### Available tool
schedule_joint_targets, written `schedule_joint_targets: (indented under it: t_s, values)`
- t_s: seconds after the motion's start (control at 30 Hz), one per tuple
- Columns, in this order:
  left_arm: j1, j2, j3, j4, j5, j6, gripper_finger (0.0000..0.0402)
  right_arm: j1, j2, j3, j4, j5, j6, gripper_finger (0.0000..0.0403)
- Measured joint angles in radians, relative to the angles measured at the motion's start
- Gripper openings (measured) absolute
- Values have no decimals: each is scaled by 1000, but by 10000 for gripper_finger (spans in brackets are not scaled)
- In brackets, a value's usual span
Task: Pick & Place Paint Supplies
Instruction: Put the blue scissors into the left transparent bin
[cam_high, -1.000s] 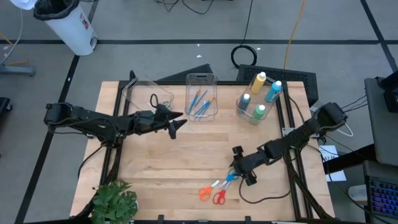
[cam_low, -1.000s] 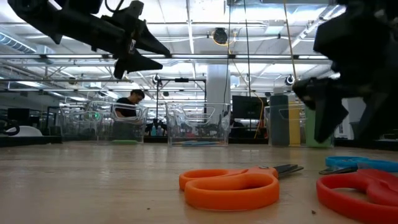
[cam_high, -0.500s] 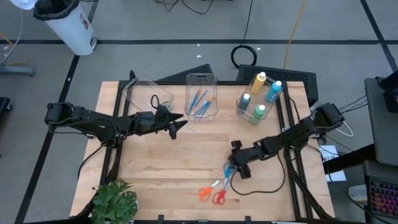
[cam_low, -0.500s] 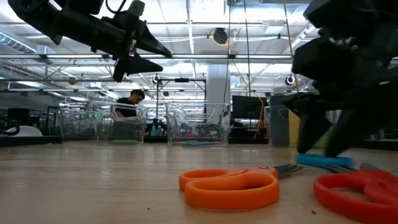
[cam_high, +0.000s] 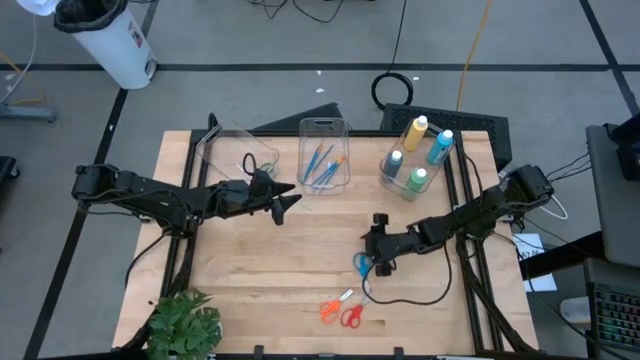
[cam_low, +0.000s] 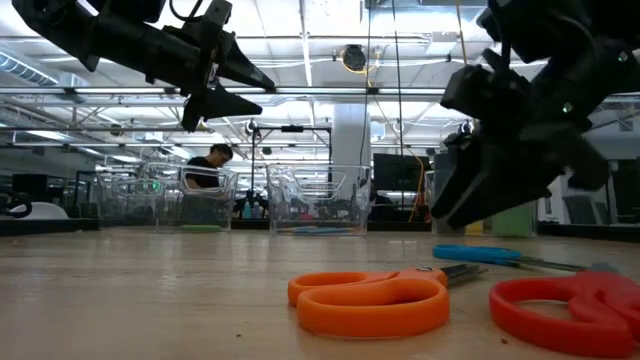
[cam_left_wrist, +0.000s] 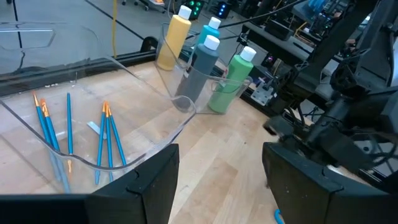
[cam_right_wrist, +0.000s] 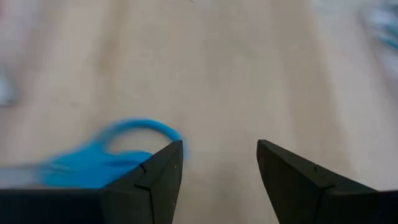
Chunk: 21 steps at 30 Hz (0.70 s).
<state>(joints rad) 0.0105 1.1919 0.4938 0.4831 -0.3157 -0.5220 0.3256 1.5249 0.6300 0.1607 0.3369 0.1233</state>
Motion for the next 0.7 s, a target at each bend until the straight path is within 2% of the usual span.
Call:
schedule_joint_targets:
  t_s: [0.1, 0.17, 0.47, 0.7]
  values:
    - [0, 0, 0, 0, 0, 0, 239, 3, 5, 0, 68, -138, -8, 196]
    - [0, 0, 0, 0, 0, -3, 239, 4, 18, 1, 75, -179, -22, 196]
    - [0, 0, 0, 0, -1, -5, 239, -30, 28, 0, 148, -181, -70, 196]
    - [0, 0, 0, 0, -8, -7, 239, -65, 55, 0, 127, -222, -120, 196]
